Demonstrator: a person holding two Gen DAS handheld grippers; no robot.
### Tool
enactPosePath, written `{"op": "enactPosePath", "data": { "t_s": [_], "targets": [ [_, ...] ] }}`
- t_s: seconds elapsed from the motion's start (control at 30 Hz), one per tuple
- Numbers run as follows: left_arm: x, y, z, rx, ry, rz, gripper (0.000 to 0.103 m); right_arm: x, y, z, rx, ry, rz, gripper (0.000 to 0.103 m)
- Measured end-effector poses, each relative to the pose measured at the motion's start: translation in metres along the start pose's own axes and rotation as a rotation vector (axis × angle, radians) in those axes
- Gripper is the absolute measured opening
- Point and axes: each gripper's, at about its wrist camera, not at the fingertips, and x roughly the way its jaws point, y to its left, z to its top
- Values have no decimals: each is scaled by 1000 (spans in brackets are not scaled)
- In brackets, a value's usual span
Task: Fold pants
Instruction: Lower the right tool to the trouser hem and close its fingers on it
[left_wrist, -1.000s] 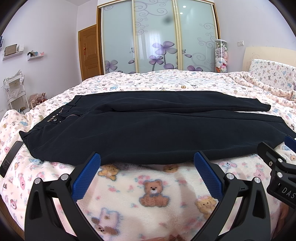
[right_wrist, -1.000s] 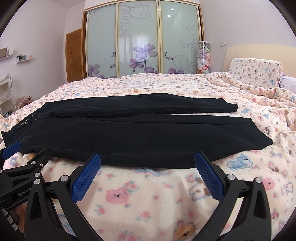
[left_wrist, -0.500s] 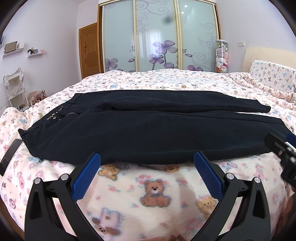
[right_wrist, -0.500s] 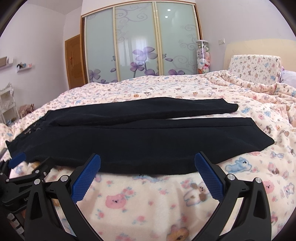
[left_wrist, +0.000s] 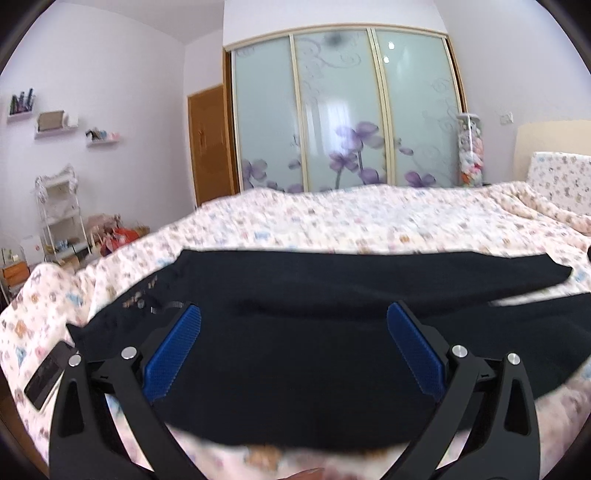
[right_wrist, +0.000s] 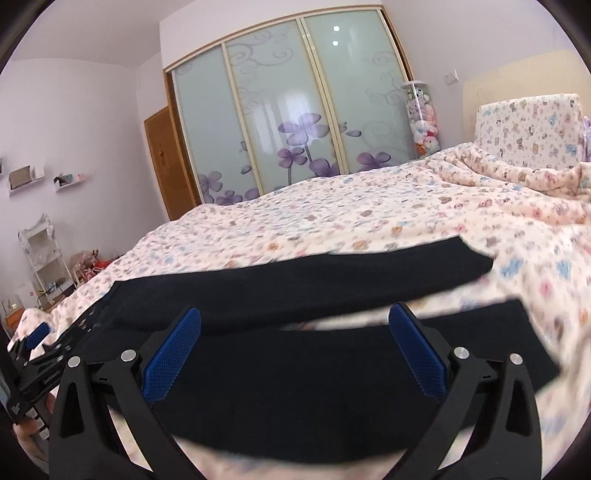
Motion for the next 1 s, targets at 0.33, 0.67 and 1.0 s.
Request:
{"op": "enactPosePath", "data": {
  "t_s": [0.33,0.67,1.0],
  "targets": [
    [36,9,-23,-31,37,23,101,128,-170,92,308,215,-105,102],
    [45,-6,-36,29,104,-131,101,217,-259,89,431,289,-240,77],
    [49,-18,-36,67,110,-159,101,261,-276,71,395,345,-322,64]
  ]
}}
